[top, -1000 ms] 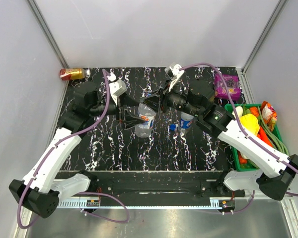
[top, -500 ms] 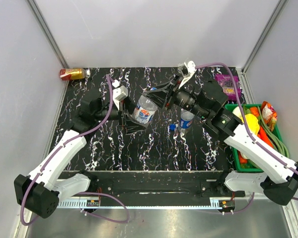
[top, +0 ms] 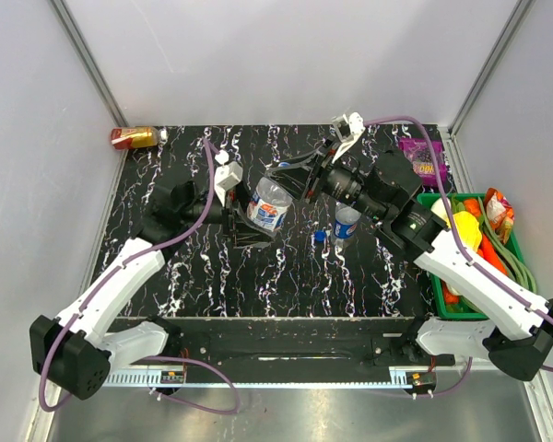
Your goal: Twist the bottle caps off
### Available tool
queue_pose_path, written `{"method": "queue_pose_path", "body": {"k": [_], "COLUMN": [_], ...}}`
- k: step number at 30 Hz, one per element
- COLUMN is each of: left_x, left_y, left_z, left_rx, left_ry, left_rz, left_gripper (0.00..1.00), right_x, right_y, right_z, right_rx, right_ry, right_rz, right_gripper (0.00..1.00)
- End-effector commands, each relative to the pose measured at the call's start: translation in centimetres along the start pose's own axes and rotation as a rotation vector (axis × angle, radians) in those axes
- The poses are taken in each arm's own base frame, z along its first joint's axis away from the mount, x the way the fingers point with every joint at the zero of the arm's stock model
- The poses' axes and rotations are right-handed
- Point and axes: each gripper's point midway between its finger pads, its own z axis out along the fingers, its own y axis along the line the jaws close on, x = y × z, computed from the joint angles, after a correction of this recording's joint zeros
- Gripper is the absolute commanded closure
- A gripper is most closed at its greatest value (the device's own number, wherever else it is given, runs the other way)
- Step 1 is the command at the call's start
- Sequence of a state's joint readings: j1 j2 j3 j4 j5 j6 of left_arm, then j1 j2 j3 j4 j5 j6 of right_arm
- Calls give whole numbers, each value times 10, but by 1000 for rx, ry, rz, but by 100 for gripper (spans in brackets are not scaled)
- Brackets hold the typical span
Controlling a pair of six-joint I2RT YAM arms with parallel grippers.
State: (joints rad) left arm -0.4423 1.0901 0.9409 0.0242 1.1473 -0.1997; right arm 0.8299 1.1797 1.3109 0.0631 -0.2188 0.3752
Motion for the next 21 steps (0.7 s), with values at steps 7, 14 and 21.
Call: {"method": "queue_pose_path", "body": {"k": [7,14,21], "left_x": [-7,0,25], "left_y": [4,13,31], "left_z": [-8,-23,-47], "left_rx": [-98,-239,-437], "left_ry": [20,66,181], "left_rz": [41,69,55], "left_gripper": [71,76,78], "right_x": [-22,-21,-9], "right_y": [5,-3,-11], "right_z": [-1,0,6], "right_rx": [2,42,75], "right_ry": [-73,-72,-30], "right_rz": [-5,6,33], "right_gripper": [66,36,6]}}
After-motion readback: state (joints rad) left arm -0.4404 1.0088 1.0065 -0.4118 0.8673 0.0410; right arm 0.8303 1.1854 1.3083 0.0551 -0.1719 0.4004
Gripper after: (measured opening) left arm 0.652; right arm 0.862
